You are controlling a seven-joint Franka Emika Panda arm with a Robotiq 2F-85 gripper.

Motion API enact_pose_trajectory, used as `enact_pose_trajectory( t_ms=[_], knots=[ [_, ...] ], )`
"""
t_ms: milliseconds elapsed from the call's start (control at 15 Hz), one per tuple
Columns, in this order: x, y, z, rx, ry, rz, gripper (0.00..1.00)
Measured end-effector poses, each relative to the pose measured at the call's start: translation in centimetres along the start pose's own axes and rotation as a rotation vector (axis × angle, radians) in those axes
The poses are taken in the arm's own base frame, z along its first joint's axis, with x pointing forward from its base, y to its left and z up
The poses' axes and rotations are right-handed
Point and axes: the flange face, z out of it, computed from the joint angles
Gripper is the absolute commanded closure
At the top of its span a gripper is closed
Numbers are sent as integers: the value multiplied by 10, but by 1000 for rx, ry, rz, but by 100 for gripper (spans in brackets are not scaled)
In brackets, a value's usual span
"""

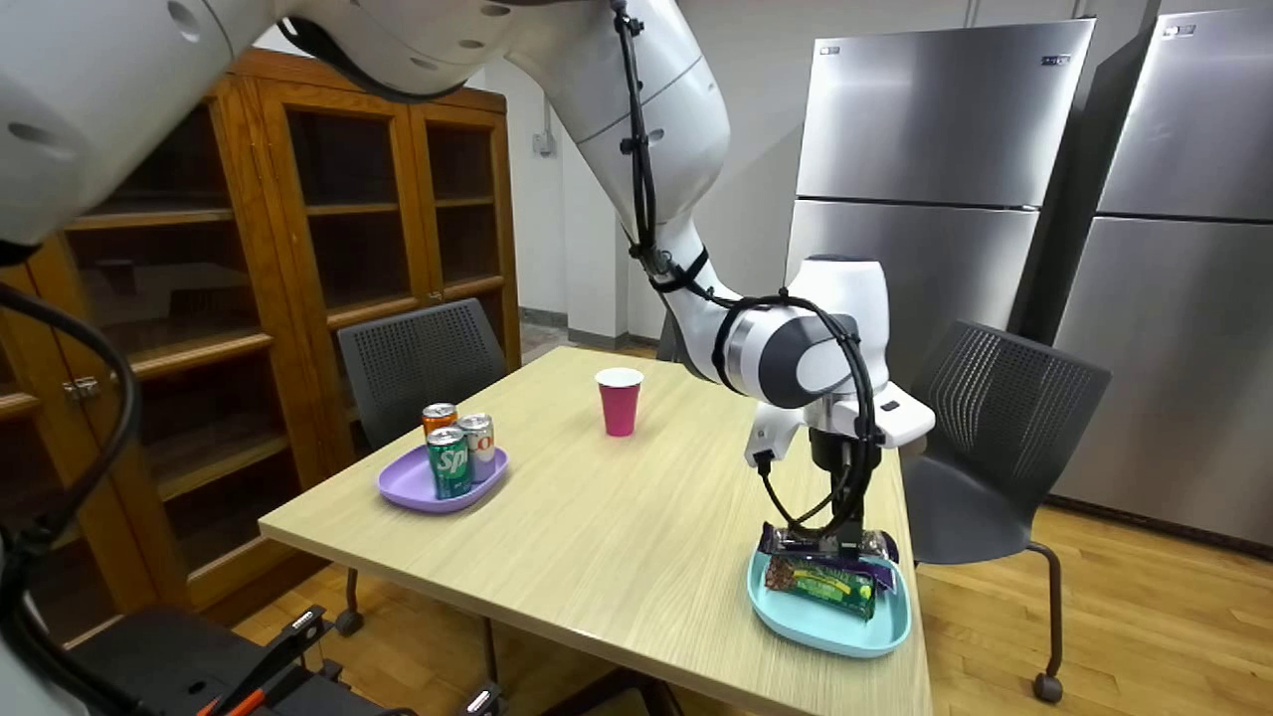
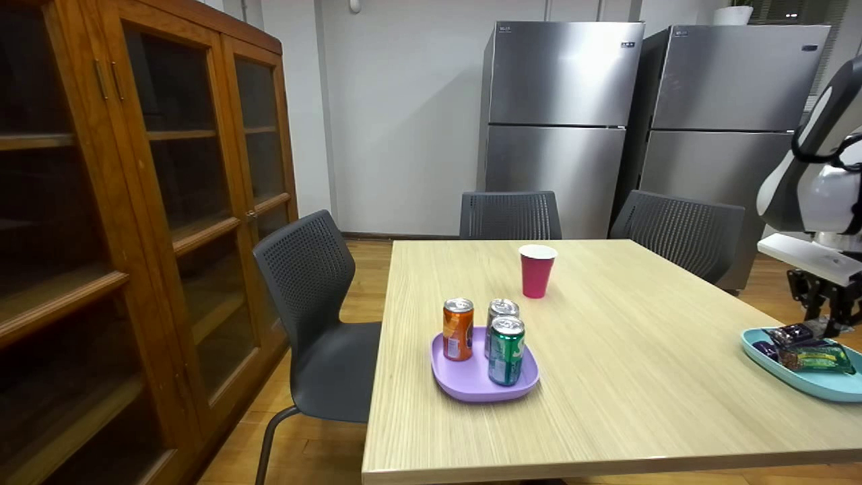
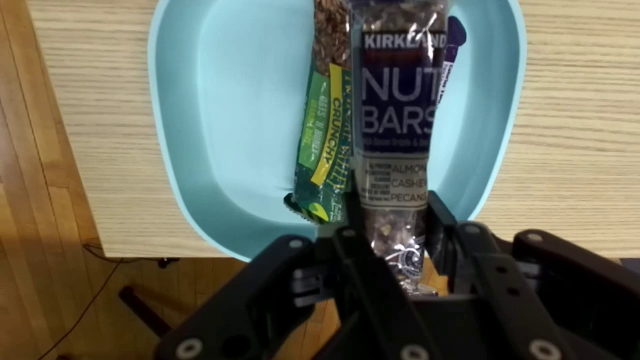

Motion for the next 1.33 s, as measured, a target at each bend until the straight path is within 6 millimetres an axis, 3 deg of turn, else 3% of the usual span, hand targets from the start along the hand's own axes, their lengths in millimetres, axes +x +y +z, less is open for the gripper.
enact_pose_trajectory(
  t_ms=[467, 1067, 1133, 1333],
  knots=[
    [4, 14, 20, -22, -27, 42, 92],
    [1, 20, 31, -36, -44, 58, 92],
    [1, 20, 31, -36, -45, 60, 42],
    [1, 20, 31, -38, -49, 61, 26]
  ],
)
